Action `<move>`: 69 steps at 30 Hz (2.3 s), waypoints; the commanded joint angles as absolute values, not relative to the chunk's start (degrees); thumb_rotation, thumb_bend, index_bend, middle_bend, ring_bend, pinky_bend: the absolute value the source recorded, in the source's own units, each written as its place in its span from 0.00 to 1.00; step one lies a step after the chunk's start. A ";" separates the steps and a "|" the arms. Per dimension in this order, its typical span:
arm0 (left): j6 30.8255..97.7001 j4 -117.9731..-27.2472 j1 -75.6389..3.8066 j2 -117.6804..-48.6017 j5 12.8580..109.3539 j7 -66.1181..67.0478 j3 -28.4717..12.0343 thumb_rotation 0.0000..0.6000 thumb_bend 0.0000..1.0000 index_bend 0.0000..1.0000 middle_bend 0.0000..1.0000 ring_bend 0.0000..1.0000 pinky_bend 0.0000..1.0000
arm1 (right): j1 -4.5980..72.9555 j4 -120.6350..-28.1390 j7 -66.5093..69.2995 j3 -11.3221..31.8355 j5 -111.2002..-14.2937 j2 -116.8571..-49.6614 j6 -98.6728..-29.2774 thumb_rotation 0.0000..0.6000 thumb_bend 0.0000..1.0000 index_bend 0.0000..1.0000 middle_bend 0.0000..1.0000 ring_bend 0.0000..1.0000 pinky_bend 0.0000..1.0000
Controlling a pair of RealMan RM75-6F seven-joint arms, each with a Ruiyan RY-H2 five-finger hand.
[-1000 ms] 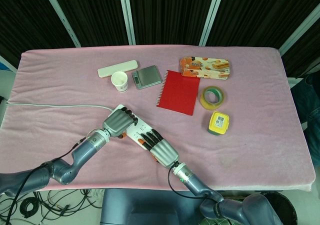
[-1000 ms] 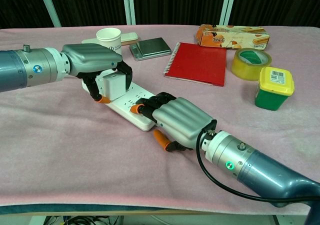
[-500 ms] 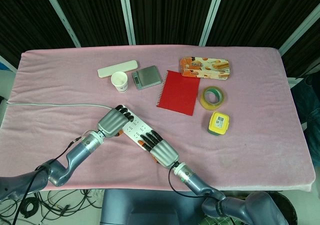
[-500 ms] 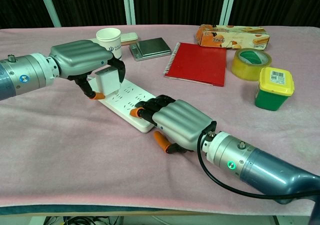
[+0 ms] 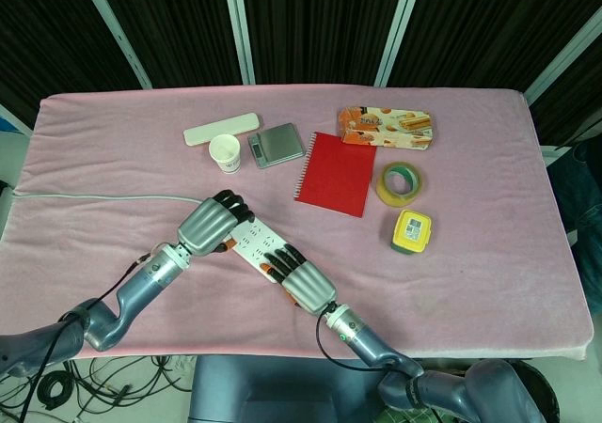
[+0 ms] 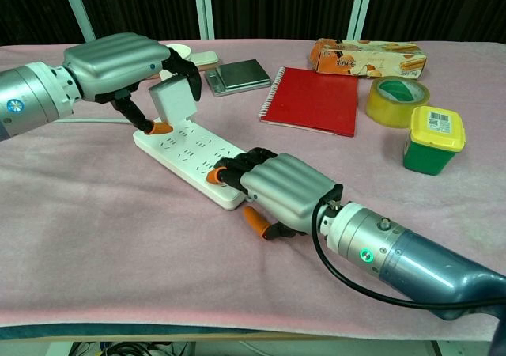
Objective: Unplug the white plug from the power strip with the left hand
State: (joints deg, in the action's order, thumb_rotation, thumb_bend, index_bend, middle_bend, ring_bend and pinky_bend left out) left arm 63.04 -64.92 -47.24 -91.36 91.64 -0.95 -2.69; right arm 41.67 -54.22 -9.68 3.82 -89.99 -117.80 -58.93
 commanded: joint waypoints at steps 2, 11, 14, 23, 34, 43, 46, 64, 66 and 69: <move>62.95 -73.51 -45.56 -84.86 90.18 0.98 -2.50 1.00 0.66 0.64 0.65 0.26 0.26 | 42.25 -56.27 -9.37 6.49 -89.89 -116.64 -61.45 1.00 0.46 0.11 0.07 0.10 0.05; 65.98 -85.00 -37.57 -73.20 87.41 -1.24 2.32 1.00 0.65 0.62 0.64 0.25 0.25 | 41.14 -67.72 -10.60 11.54 -86.12 -104.60 -62.38 1.00 0.44 0.06 0.06 0.10 0.05; 67.30 -85.04 -34.94 -71.51 87.12 -3.87 4.02 1.00 0.65 0.61 0.63 0.24 0.25 | 39.83 -69.87 -12.14 11.67 -84.56 -100.13 -61.95 1.00 0.44 0.05 0.06 0.10 0.05; 69.77 -75.98 -28.16 -73.43 86.81 -8.83 7.78 1.00 0.59 0.53 0.55 0.17 0.21 | 35.52 -70.75 -13.28 9.27 -81.67 -90.35 -61.32 1.00 0.44 0.05 0.06 0.10 0.04; 65.12 -72.29 -27.66 -78.10 85.44 -16.91 6.55 1.00 0.05 0.03 0.11 0.00 0.00 | 31.68 -66.12 -7.03 8.85 -79.25 -85.85 -62.95 1.00 0.28 0.05 0.05 0.09 0.02; 68.34 -83.61 -26.66 -71.01 83.14 -10.91 3.38 1.00 0.05 0.04 0.07 0.00 0.00 | 28.24 -65.01 -3.84 10.73 -76.07 -80.40 -65.96 1.00 0.26 0.03 0.04 0.08 0.02; 71.13 -88.01 -25.10 -67.41 82.36 -5.36 3.02 1.00 0.05 0.05 0.07 0.00 0.00 | 25.77 -65.59 -2.38 11.18 -75.08 -77.76 -68.53 1.00 0.26 0.03 0.04 0.08 0.02; 91.29 -103.95 -8.89 -58.95 84.48 8.51 7.88 1.00 0.05 0.08 0.08 0.00 0.00 | 9.92 -75.14 2.02 4.43 -80.28 -70.68 -86.40 1.00 0.26 0.03 0.04 0.08 0.02; 92.36 -103.61 -7.61 -58.82 85.10 7.80 8.41 1.00 0.05 0.08 0.08 0.00 0.00 | 8.68 -76.32 1.43 3.46 -81.62 -70.57 -88.19 1.00 0.26 0.03 0.04 0.08 0.02; 93.82 -102.58 -6.10 -59.02 86.56 6.86 8.92 1.00 0.06 0.07 0.08 0.00 0.00 | 7.21 -77.84 0.42 2.13 -83.53 -70.84 -90.30 1.00 0.26 0.02 0.04 0.08 0.02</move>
